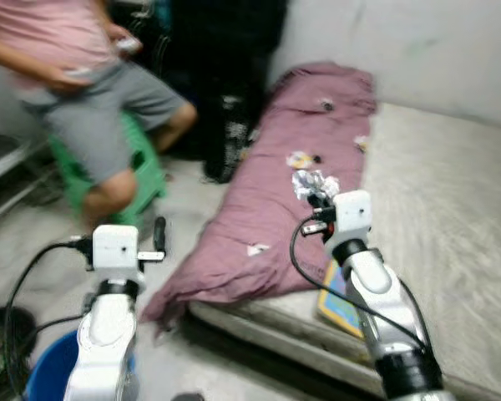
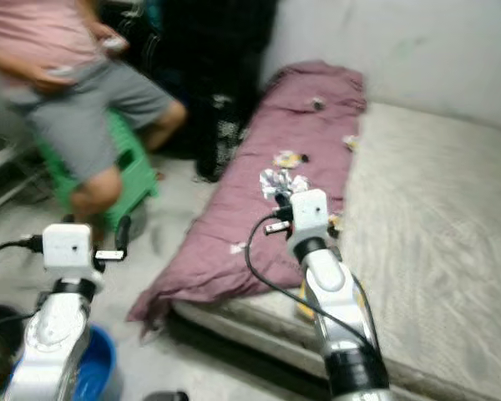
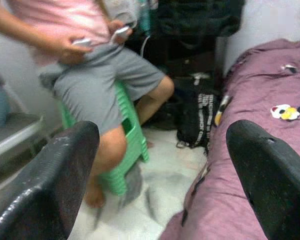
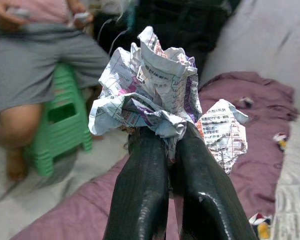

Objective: Clean up the room

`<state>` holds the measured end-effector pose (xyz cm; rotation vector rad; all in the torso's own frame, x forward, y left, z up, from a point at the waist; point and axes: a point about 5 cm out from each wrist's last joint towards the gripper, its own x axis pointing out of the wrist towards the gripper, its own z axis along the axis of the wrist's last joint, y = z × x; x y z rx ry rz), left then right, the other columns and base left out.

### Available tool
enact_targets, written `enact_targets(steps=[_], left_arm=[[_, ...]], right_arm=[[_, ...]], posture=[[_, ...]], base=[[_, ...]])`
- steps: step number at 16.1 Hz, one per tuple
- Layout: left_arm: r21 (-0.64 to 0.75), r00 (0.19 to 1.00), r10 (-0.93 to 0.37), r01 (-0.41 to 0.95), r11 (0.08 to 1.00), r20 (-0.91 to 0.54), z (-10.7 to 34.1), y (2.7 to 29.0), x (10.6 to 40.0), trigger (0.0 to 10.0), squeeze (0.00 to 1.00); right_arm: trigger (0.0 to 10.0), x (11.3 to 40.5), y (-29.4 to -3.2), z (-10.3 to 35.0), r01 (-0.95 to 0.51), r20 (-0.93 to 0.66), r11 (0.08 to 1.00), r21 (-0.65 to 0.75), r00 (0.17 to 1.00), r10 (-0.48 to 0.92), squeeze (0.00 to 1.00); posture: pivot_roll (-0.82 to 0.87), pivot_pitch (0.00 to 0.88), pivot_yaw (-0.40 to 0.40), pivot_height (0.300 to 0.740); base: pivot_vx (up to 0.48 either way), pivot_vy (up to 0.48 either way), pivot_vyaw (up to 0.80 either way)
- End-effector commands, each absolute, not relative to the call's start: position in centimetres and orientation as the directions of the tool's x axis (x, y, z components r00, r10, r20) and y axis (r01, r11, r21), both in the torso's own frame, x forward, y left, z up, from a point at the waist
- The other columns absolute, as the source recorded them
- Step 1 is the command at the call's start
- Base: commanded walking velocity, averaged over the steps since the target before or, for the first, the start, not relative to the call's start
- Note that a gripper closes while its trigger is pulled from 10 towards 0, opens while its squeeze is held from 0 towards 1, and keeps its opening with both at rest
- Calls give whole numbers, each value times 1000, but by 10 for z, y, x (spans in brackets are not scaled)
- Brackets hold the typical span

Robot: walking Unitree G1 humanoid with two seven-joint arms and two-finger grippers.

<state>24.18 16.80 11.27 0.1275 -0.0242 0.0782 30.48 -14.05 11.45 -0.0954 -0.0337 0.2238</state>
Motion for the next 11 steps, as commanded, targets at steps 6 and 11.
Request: enact_targets(steps=[6,11], left_arm=[[140,997,74,-76,987,23,112,168,244,10000,0],[106,994,111,-112,988,15,110,173,245,10000,0]], right_arm=[[10000,308,-139,117,-229,34,968,-101,972,234,0],[10000,309,-137,117,-242,35,964,-108,968,247,0]], posture=[[-13,0,-62,740],[-10,0,-65,740]], base=[[0,0,800],[0,0,800]])
